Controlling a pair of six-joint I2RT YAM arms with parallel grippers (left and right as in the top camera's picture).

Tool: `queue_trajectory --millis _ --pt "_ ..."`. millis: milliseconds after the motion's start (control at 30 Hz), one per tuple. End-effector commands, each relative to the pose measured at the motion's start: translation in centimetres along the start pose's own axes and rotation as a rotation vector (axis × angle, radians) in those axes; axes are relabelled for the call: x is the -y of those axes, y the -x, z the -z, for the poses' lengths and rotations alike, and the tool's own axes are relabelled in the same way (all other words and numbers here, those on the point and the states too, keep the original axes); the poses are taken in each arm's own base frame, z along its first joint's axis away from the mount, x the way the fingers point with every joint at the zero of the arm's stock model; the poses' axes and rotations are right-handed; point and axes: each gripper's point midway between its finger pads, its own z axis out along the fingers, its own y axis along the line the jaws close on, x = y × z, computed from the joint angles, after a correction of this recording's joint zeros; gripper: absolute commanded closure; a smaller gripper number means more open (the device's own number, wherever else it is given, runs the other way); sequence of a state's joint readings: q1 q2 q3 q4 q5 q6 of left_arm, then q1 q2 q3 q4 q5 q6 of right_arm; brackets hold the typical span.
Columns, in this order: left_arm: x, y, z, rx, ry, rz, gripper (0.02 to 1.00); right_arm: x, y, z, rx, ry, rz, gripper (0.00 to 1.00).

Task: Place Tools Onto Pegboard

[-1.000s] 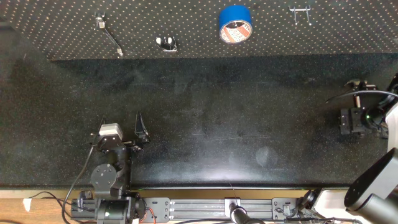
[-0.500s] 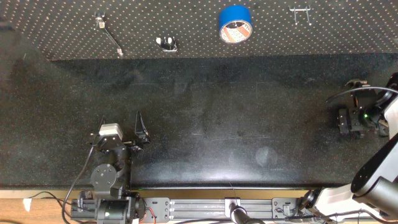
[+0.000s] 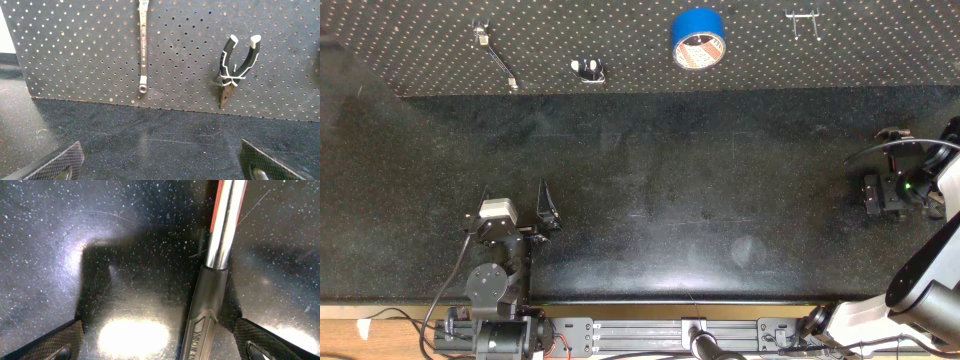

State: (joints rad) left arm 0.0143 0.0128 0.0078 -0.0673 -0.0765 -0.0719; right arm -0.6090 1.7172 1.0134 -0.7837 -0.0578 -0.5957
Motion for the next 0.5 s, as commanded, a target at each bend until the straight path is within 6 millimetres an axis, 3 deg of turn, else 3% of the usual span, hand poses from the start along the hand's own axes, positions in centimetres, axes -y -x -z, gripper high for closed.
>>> queue_trajectory --millis 33,100,233,367,467,500 --pt "0.26 -0.10 0.04 -0.001 -0.014 -0.003 0.023 -0.06 -0.15 -0.83 -0.007 0.018 0.013 0.029" --pt "0.26 -0.10 0.04 -0.001 -0.014 -0.003 0.023 -0.05 -0.16 -0.90 -0.007 0.018 0.013 0.159" --pt "0.26 -0.10 0.04 -0.001 -0.014 -0.003 0.023 0.01 -0.32 -1.09 -0.017 0.016 0.013 0.546" --pt "0.26 -0.10 0.04 -0.001 -0.014 -0.003 0.023 -0.05 -0.39 -1.28 -0.021 0.020 0.012 0.720" --pt "0.26 -0.10 0.04 -0.001 -0.014 -0.003 0.023 -0.05 -0.39 -1.29 -0.021 0.020 0.012 0.921" --pt "0.26 -0.10 0.04 -0.001 -0.014 -0.003 0.023 -0.04 -0.39 -1.29 -0.021 0.020 0.012 0.921"
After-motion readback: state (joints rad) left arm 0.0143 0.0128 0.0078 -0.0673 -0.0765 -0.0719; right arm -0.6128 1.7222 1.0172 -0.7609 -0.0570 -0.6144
